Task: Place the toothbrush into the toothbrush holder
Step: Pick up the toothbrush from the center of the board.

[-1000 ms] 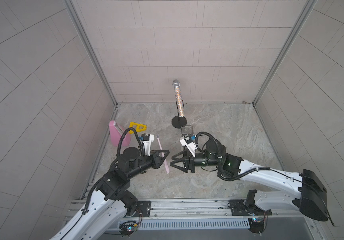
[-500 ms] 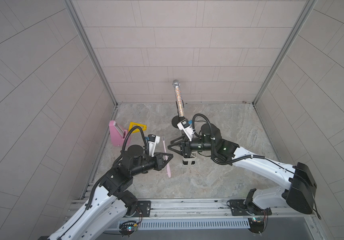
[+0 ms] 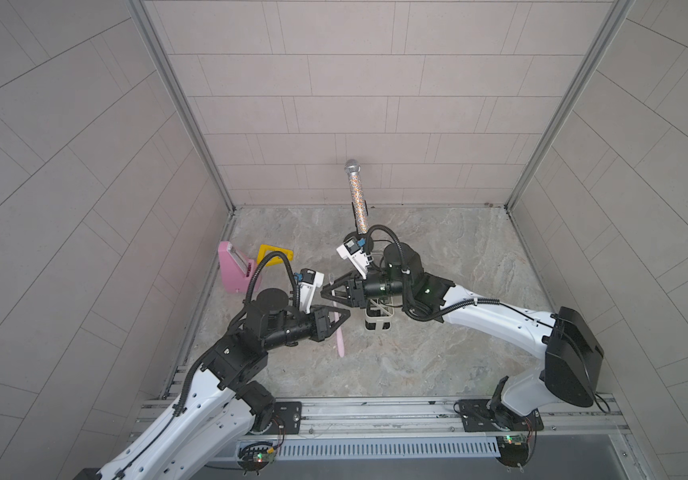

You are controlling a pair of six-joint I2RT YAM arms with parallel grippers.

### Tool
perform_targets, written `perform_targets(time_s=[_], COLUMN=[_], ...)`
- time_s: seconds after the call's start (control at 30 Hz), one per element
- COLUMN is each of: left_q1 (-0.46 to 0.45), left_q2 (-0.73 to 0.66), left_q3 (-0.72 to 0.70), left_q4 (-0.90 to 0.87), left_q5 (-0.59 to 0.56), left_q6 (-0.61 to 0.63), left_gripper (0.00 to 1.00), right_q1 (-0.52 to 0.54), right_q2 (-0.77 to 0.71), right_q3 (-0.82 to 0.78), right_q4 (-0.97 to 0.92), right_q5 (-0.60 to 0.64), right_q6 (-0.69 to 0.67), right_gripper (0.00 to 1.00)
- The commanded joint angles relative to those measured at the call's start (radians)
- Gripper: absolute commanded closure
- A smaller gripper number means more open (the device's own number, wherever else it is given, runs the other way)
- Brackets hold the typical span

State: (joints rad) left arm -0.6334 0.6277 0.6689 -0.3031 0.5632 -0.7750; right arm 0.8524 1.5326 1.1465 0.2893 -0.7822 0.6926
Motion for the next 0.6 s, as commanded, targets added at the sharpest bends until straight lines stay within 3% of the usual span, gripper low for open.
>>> perform_targets(time_s=[0.0,0.3,0.47,0.57], left_q1=[-0.008,-0.008,-0.009,-0.008], left_q2=[-0.020,-0.019,-0.034,-0.047], left_q3=[0.005,-0.013,-0.007,-0.004], left_q4=[0.057,-0.009,-0.010,-0.017], left_q5=[0.043,-0.030,-0.050,-0.067], left_q6=[0.015,0.045,0.045,0.072], left_gripper=[0.97,0.88,0.57,0.49], right_q1=[-0.007,-0.007,-0.007,-0.009], right_q2=[0.008,-0.065,-0.124,-0.162], right_q3=[0.008,-0.032,-0.062,-0.079], right_q4=[0.001,-0.081,-0.141,-0.186], right_q5=[0.023,0.080,0.140,0.186], right_q6=[-0.008,-0.067,-0.113,-0.150], right_gripper=[0.89,0.99,0.99,0.99])
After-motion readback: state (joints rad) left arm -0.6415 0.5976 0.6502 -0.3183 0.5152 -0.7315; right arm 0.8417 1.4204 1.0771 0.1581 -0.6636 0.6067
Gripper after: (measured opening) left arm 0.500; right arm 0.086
